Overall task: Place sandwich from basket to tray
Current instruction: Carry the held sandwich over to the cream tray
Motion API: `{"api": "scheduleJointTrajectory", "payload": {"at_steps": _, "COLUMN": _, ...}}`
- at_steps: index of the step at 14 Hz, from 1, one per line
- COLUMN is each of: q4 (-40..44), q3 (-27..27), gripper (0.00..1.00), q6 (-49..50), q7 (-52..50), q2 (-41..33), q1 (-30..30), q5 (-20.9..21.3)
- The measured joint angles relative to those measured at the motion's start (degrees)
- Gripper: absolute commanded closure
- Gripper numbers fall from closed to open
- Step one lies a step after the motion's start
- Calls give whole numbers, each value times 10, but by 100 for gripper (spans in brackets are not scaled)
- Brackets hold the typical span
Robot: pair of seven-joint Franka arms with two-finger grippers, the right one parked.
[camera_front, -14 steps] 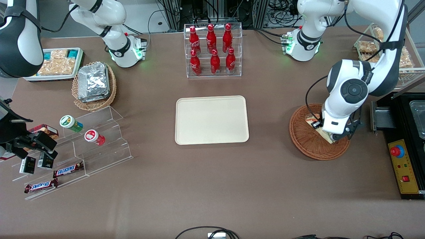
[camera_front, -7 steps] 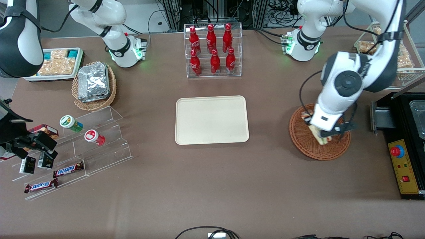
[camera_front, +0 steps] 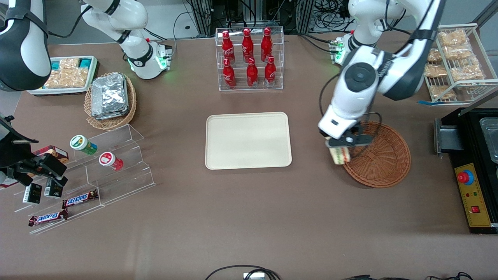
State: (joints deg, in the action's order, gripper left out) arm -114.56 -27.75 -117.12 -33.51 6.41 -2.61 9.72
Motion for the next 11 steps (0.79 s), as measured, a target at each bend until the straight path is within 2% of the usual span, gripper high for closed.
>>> {"api": "scheduleJointTrajectory", "payload": {"at_steps": 4, "q4": 0, "q3": -61, "gripper": 100, "q6": -4, "q7": 0, "q2": 27, "q1": -11, "q5": 0}}
{"api": "scheduleJointTrajectory", "payload": {"at_steps": 11, "q4": 2, "q3": -64, "gripper": 100, "q6": -58, "q7": 0, "q2": 110, "q1": -59, "q5": 5}}
